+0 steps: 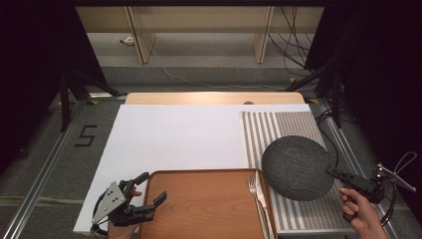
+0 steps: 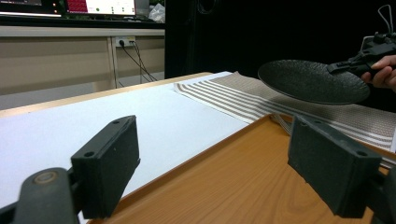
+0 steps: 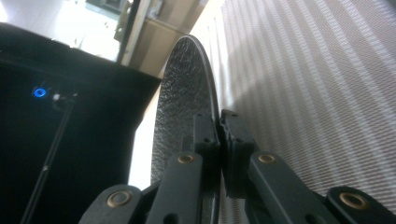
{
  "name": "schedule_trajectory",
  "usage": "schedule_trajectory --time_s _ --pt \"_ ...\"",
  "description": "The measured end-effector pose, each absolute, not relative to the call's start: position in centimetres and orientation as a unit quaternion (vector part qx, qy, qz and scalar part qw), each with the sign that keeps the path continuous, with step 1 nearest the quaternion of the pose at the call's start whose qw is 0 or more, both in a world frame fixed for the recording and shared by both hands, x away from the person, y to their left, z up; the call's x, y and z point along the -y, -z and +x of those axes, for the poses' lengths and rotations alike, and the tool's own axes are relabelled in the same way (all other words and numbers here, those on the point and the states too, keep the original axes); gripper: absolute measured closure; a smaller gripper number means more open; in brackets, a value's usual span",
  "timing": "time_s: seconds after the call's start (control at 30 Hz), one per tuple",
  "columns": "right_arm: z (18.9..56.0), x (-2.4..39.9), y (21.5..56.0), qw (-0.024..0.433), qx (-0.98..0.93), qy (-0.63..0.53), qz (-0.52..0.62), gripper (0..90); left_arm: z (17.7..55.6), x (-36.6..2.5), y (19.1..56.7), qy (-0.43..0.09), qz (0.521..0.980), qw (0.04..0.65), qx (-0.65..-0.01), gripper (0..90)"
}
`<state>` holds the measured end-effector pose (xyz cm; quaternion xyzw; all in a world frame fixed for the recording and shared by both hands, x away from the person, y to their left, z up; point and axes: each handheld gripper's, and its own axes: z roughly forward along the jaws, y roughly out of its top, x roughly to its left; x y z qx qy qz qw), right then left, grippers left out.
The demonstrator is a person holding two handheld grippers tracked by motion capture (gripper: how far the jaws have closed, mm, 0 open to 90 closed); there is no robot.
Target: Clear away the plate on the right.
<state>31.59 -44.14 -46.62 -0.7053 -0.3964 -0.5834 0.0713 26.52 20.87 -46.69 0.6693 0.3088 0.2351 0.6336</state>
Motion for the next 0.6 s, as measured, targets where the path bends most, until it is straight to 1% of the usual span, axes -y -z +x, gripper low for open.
schedule_trajectory --time_s 0.13,0.6 --pt "31.6 42.9 46.2 0.081 0.403 0.594 -0.692 87.1 26.5 -20.8 46.7 -0.235 0.669 0.634 -0.309 16.3" --pt "32.3 37.8 46.3 0.148 0.455 0.587 -0.653 87.1 26.5 -20.9 46.6 -0.237 0.668 0.634 -0.309 16.3"
